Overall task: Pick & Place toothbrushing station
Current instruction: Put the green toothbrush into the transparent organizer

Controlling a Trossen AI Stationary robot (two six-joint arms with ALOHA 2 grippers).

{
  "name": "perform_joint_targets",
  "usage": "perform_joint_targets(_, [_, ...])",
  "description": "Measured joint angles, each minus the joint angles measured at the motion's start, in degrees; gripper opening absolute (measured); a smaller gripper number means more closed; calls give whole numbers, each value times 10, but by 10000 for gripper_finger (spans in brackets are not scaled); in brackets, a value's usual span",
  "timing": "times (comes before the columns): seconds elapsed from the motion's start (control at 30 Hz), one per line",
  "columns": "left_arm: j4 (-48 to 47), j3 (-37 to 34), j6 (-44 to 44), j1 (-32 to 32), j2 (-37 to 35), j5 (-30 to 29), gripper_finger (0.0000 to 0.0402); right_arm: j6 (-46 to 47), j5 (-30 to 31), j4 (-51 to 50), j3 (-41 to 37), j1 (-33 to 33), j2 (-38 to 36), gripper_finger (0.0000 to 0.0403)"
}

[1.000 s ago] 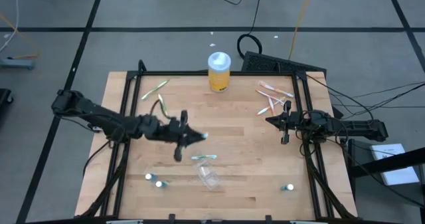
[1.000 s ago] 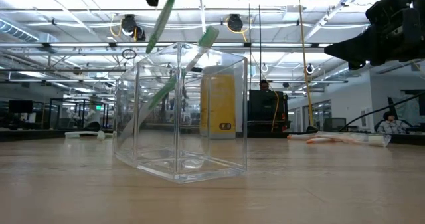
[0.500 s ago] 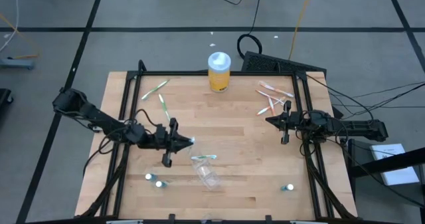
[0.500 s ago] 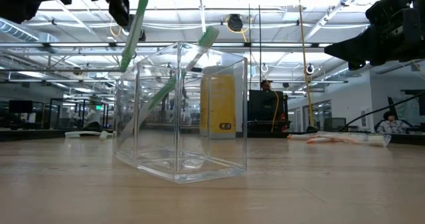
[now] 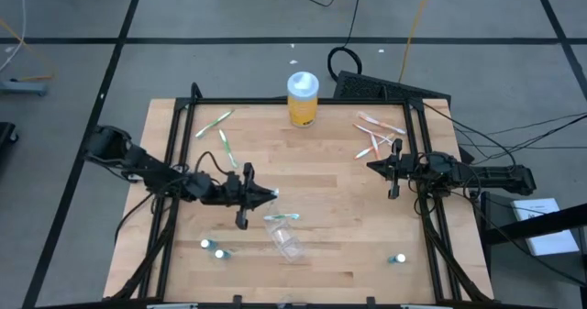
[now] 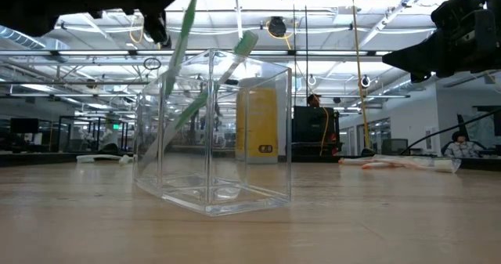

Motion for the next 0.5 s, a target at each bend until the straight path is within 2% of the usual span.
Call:
perform_joint_targets(0.13, [3,4,-25,18,24,40,13,0,0,0,0,0,0,4])
perform_joint_targets(0.5, [-28,4,-46,23,31,39,33,0,0,0,0,0,0,4])
